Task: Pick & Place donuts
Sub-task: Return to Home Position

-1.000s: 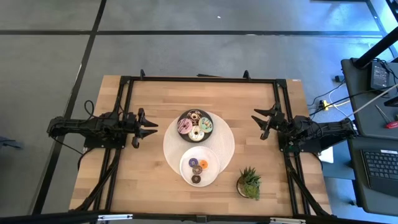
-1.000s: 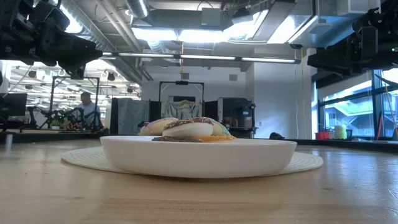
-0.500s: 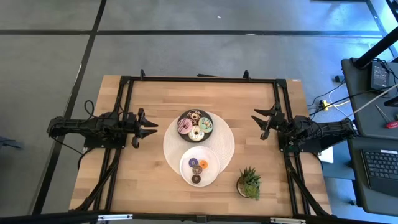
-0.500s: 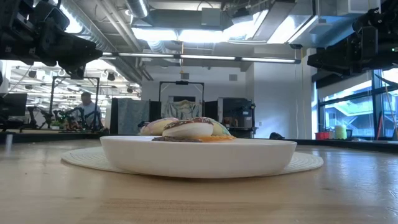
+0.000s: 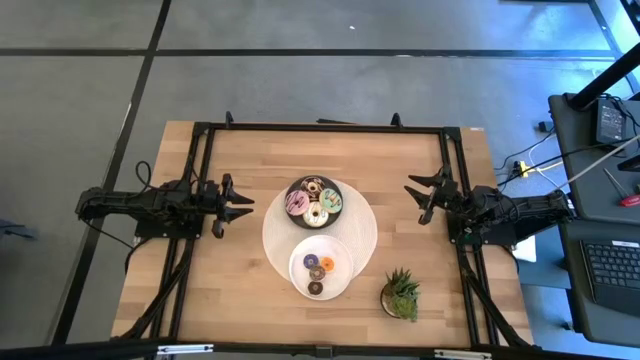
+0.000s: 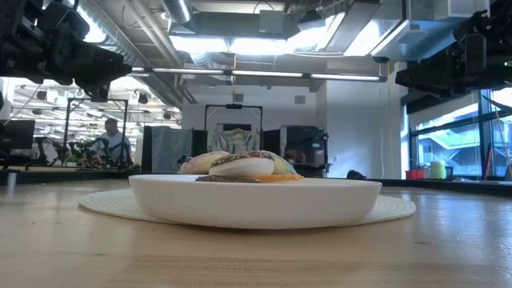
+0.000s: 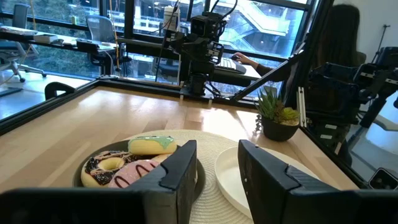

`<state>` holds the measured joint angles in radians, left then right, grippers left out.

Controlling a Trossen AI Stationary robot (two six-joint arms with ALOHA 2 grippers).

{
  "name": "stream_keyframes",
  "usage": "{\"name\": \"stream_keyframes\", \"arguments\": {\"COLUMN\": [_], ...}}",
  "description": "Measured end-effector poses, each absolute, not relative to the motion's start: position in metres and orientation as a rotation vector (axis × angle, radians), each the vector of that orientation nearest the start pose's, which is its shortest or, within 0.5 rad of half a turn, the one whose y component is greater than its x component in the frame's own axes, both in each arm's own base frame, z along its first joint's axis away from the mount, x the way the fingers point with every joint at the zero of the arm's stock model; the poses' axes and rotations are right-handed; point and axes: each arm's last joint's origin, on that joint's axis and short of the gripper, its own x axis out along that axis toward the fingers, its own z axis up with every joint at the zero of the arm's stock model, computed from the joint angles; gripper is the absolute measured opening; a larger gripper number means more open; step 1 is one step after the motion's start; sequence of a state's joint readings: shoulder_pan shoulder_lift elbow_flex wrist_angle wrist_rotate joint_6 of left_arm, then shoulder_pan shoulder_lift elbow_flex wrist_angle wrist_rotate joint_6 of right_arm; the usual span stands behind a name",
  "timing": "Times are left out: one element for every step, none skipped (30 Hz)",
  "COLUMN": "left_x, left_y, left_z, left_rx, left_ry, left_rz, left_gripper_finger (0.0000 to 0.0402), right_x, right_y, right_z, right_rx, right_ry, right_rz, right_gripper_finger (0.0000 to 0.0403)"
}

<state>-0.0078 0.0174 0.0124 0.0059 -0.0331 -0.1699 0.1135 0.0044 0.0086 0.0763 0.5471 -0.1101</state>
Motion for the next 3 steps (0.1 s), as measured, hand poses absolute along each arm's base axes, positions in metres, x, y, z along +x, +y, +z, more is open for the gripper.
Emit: {"name": "stream_keyframes", "arguments": {"left_x": [0.098,0.098,0.098], "left_y": [0.0002,0.0002,0.0002], "left_z": [0.167,0.167,0.167], "left_rx": [-0.17,-0.17,-0.17], "left_ry": [-0.003,-0.003,-0.003], "left_rz": [0.025,0.025,0.025], "left_gripper_finger": [0.0114,0.0113,0.0112], "right_x": [0.094,0.094,0.094], "right_y": [-0.0045,-0.0045,-0.0045], "right_z": [0.1731,0.1731,0.1731], "right_rx": [-0.082,-0.083,-0.083], "right_ry": [-0.053,-0.053,-0.053], "right_rz": [-0.437,-0.437,-0.437], "right_gripper_finger": [0.0161,0.0161,0.0161]}}
